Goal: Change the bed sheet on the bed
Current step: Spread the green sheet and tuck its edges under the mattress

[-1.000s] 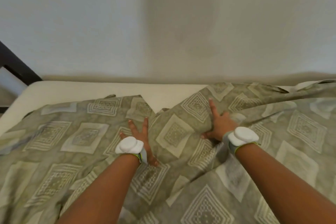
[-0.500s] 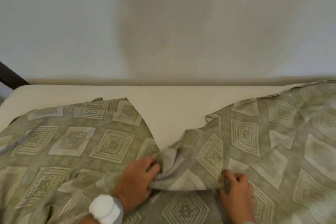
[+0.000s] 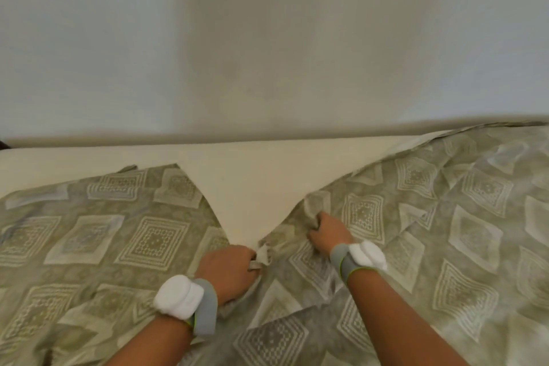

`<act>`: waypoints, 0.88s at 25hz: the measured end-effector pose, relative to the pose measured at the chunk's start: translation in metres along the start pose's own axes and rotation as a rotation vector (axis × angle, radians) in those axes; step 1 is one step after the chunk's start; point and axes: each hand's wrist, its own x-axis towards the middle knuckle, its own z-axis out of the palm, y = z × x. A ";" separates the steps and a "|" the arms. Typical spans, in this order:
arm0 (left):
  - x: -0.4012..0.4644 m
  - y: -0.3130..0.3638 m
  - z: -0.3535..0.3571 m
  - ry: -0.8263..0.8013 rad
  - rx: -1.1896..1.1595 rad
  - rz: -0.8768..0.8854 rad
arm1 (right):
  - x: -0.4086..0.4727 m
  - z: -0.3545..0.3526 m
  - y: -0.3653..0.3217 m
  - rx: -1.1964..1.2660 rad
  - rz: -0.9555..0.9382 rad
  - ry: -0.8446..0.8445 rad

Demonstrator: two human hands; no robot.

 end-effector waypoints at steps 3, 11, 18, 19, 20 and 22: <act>0.003 -0.013 -0.034 0.152 0.102 -0.134 | -0.021 -0.015 0.010 0.465 0.061 0.174; 0.028 -0.038 -0.178 1.124 -0.764 -0.483 | -0.001 -0.125 -0.113 1.022 -0.438 0.206; 0.085 -0.064 -0.122 0.716 -0.589 -0.255 | 0.003 -0.055 -0.044 0.583 -0.221 0.055; 0.088 -0.053 -0.106 0.685 -0.539 -0.204 | 0.003 -0.045 -0.029 0.532 -0.201 0.044; 0.087 -0.042 -0.087 0.639 -0.517 -0.163 | 0.001 -0.035 -0.013 0.475 -0.182 0.034; 0.084 -0.018 -0.064 0.534 -0.501 -0.106 | -0.002 -0.028 0.015 0.313 -0.136 0.039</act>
